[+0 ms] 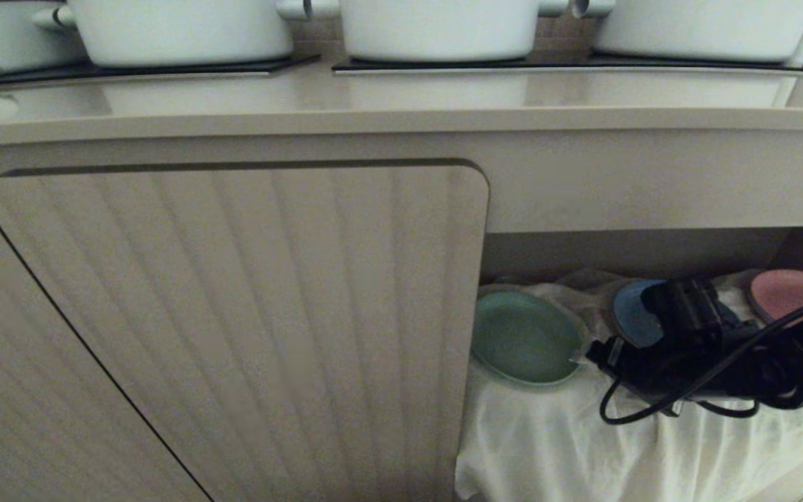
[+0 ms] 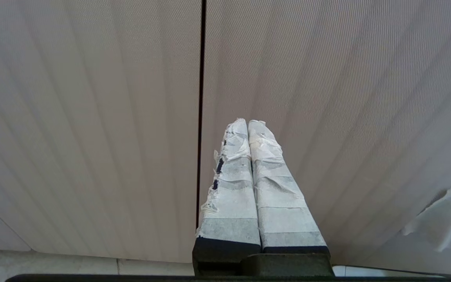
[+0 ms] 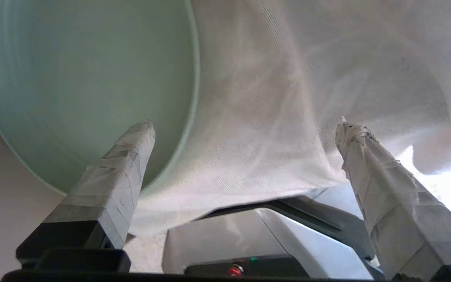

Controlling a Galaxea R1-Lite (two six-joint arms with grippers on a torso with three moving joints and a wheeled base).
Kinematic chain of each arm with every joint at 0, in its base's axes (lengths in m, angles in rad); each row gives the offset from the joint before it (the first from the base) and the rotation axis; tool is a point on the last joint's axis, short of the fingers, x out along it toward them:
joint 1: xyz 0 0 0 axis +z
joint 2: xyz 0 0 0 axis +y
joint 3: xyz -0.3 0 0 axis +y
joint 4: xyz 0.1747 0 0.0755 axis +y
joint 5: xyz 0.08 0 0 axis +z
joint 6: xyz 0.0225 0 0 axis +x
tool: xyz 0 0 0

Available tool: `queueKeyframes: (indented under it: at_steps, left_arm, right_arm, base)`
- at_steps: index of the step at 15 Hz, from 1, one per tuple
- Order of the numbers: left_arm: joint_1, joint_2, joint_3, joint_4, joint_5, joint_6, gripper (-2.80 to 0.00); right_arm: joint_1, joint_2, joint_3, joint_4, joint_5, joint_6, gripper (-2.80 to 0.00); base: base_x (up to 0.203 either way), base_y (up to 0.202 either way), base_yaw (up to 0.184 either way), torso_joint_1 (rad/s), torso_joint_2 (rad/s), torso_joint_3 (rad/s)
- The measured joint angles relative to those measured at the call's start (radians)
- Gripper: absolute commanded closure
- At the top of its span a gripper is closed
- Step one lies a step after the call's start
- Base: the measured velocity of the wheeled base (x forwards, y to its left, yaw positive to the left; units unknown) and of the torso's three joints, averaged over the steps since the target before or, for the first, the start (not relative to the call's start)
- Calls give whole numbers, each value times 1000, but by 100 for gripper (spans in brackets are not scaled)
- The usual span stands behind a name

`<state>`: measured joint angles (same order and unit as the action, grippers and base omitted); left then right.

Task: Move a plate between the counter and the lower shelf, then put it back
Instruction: Put the plate in the cupboard

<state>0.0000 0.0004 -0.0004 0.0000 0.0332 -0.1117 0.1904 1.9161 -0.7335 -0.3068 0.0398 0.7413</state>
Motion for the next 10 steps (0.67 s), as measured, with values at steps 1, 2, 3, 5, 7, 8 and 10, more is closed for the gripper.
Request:
queueKeyframes:
  at_steps: [1, 2, 3, 5, 7, 8, 10]
  left_arm:
    - [0, 0, 0, 0, 0, 0, 0]
    - [0, 0, 0, 0, -1, 0, 0]
    - [0, 0, 0, 0, 0, 0, 0]
    - [0, 0, 0, 0, 0, -1, 0]
    - [0, 0, 0, 0, 0, 0, 0]
    - [0, 0, 0, 0, 0, -1, 0]
    - [0, 0, 0, 0, 0, 0, 0]
  right_arm:
    - [0, -6, 8, 0, 0, -3, -280]
    - [0, -12, 14, 0, 0, -3, -280]
    - [0, -19, 18, 1, 0, -3, -280]
    - [0, -33, 27, 3, 1, -4, -280]
    - [0, -48, 38, 6, 1, -27, -280]
    - [0, -57, 48, 4, 1, -37, -280]
    - [0, -76, 65, 3, 1, -49, -280]
  base:
    - [0, 0, 0, 0, 0, 0]
    - [0, 0, 0, 0, 0, 0]
    - [0, 0, 0, 0, 0, 0]
    - [0, 0, 0, 0, 0, 0]
    - [0, 0, 0, 0, 0, 0]
    - [0, 0, 0, 0, 0, 0]
    - [0, 0, 0, 0, 0, 0]
